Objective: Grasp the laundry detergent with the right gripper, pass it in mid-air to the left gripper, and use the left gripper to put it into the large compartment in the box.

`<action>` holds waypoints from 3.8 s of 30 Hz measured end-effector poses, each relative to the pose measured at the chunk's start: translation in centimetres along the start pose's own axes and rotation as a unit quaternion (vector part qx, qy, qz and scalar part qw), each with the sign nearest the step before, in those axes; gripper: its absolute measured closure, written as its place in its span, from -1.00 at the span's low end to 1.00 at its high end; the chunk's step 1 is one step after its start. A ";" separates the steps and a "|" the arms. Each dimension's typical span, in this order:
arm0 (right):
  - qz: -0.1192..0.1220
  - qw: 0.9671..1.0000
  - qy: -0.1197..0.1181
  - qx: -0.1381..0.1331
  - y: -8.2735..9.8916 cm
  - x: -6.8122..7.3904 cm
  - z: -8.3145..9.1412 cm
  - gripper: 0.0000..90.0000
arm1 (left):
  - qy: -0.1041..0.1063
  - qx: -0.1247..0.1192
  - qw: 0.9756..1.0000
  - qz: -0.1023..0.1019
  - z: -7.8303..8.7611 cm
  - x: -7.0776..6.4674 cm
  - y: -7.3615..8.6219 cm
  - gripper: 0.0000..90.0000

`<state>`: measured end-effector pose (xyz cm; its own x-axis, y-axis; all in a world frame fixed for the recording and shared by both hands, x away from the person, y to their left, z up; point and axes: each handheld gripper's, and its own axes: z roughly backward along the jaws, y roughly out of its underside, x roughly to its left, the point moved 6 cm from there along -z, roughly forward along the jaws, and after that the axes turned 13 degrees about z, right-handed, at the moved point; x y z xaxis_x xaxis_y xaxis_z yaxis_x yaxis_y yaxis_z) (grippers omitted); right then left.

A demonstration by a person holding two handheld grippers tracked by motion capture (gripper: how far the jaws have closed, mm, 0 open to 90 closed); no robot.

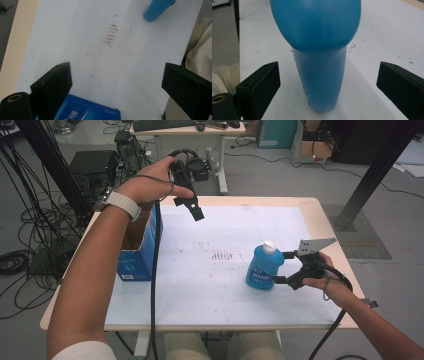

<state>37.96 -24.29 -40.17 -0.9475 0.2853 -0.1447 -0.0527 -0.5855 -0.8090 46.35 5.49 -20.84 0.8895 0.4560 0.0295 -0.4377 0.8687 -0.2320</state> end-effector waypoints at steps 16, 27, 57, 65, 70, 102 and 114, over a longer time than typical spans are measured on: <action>-0.001 1.000 0.002 -0.017 0.1 0.2 -1.4 -0.88 | 0.001 -0.004 1.000 0.002 -0.2 0.1 0.0 -0.78; 0.000 0.999 0.005 -0.035 0.1 0.2 -2.3 -0.84 | 0.001 -0.004 1.000 0.001 -0.2 0.1 0.1 -0.76; 0.002 0.999 0.005 -0.043 0.2 0.2 -3.3 -0.74 | 0.003 -0.010 1.000 0.006 -0.3 0.3 0.3 -0.76; 0.000 0.999 0.008 -0.050 0.1 0.3 -3.3 -0.71 | 0.003 -0.008 1.000 0.006 -0.2 0.3 0.3 -0.76; 0.000 0.998 0.008 -0.056 0.1 0.2 -3.5 -0.67 | 0.003 -0.007 1.000 0.007 -0.2 0.3 0.3 -0.76; 0.019 0.997 0.012 -0.080 0.2 0.3 -4.6 -0.43 | 0.003 -0.009 1.000 0.011 -0.4 0.3 0.4 -0.76; 0.030 0.995 0.010 -0.090 0.2 0.4 -4.7 -0.23 | 0.004 -0.008 1.000 0.013 -0.6 0.4 0.4 -0.76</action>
<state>39.11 -20.68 -43.04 -0.9409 0.2696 -0.2051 0.0623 -0.4574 -0.8871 46.59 5.88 -21.46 0.8792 0.4762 0.0166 -0.4577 0.8537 -0.2482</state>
